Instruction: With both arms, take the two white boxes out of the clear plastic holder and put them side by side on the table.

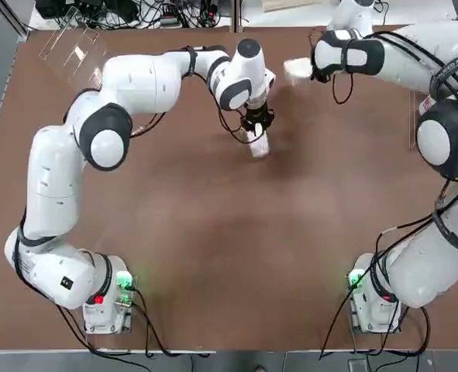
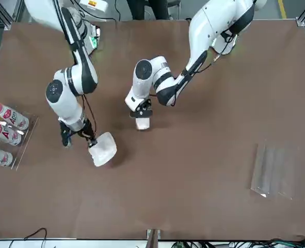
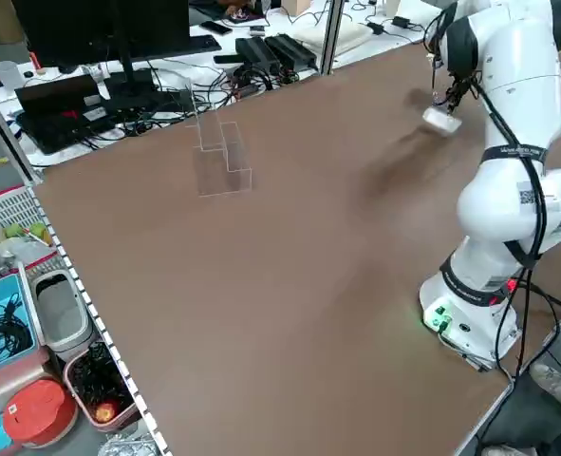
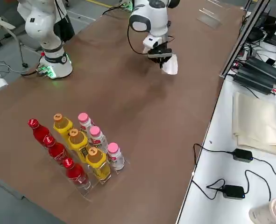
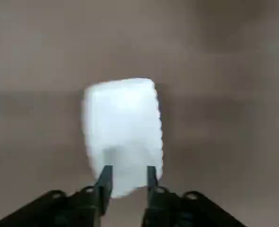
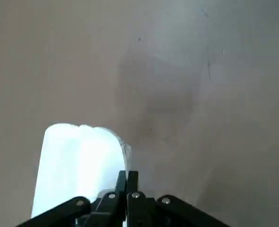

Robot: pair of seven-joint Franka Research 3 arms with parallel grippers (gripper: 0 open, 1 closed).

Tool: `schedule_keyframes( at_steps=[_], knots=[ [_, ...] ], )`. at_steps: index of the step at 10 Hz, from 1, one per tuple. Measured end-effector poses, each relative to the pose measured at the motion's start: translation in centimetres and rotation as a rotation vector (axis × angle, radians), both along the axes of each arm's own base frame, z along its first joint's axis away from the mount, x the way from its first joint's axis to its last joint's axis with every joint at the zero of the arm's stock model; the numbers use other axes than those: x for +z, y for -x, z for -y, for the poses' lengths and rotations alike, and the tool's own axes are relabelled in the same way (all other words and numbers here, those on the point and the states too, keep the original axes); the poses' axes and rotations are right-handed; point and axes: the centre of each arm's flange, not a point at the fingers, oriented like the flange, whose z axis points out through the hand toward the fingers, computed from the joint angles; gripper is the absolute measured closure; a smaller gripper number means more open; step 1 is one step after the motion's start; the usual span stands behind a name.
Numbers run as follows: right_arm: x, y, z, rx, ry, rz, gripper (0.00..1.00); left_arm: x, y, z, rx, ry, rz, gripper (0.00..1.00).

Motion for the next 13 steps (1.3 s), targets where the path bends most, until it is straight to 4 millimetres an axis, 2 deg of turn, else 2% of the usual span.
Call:
schedule_keyframes(
  at_steps=[1, 2, 3, 4, 5, 6, 9, 11, 12, 13],
  knots=[
    [-1.0, -0.5, 0.4, -0.114, -0.02, 0.02, 0.98, 1.6, -1.3, -0.8, 0.02, -0.002, 0.015, 0.41],
    [-2.8, -0.8, 0.4, -0.212, -0.033, 0.031, 0.98, 4.5, -3.7, -2.9, 0.069, -0.008, 0.008, 0.26],
    [-5.2, -0.9, 0.5, -0.312, -0.042, 0.023, 0.98, 9.0, -7.1, -6.6, 0.126, 0.008, 0.004, 0.13],
    [-7.4, -1.1, 1.0, -0.393, -0.045, 0.031, 0.98, 14.0, -10.8, -12.2, 0.177, 0.013, 0.019, 0.0],
    [-9.0, -1.4, 1.6, -0.449, -0.048, 0.054, 0.98, 17.7, -13.2, -17.5, 0.212, -0.015, 0.031, 0.0],
    [-10.1, -1.5, 2.1, -0.491, -0.051, 0.065, 0.98, 19.6, -14.4, -21.3, 0.217, -0.071, 0.049, 0.0],
    [-10.5, -1.2, 0.9, -0.506, -0.055, 0.065, 0.98, 21.3, -16.4, -28.3, 0.196, -0.19, 0.067, 0.0],
    [-10.4, -1.0, -0.1, -0.498, -0.051, 0.07, 0.97, 23.5, -17.0, -32.8, 0.18, -0.235, 0.067, 0.0],
    [-10.3, -1.1, -0.1, -0.498, -0.05, 0.072, 0.94, 24.7, -17.1, -34.9, 0.161, -0.233, 0.058, 0.0],
    [-10.3, -1.1, 0.1, -0.5, -0.049, 0.073, 0.91, 26.3, -17.5, -37.9, 0.155, -0.209, 0.051, 0.0]
  ],
)
